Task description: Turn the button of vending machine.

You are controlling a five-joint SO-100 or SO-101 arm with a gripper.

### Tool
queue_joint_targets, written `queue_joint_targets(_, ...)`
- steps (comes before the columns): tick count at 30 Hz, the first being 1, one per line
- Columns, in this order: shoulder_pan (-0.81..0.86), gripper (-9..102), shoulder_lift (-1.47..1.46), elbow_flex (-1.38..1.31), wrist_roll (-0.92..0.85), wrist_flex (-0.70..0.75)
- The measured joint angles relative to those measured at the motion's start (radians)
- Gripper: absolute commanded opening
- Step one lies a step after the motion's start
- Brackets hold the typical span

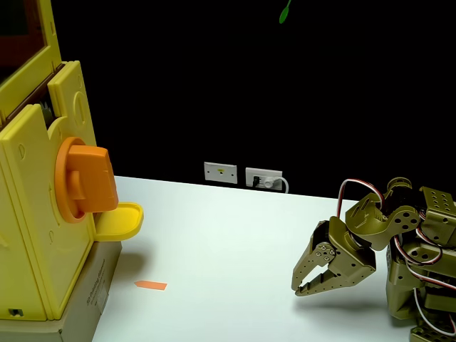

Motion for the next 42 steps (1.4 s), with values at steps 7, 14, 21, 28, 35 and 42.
queue_joint_targets(7, -0.028, -1, 0.000, 0.000, -0.183, -0.121)
queue_joint_targets(14, -0.028, 1, 0.000, 0.000, -0.210, -0.127)
queue_joint_targets(21, -0.032, 1, 0.000, 0.000, -0.201, -0.126)
queue_joint_targets(28, -0.034, 1, 0.000, -0.144, -0.089, -0.066)
queue_joint_targets(35, -0.072, 1, -0.014, -0.391, -0.046, -0.091)
queue_joint_targets(42, -0.084, 1, -0.204, -0.626, -0.167, -0.095)
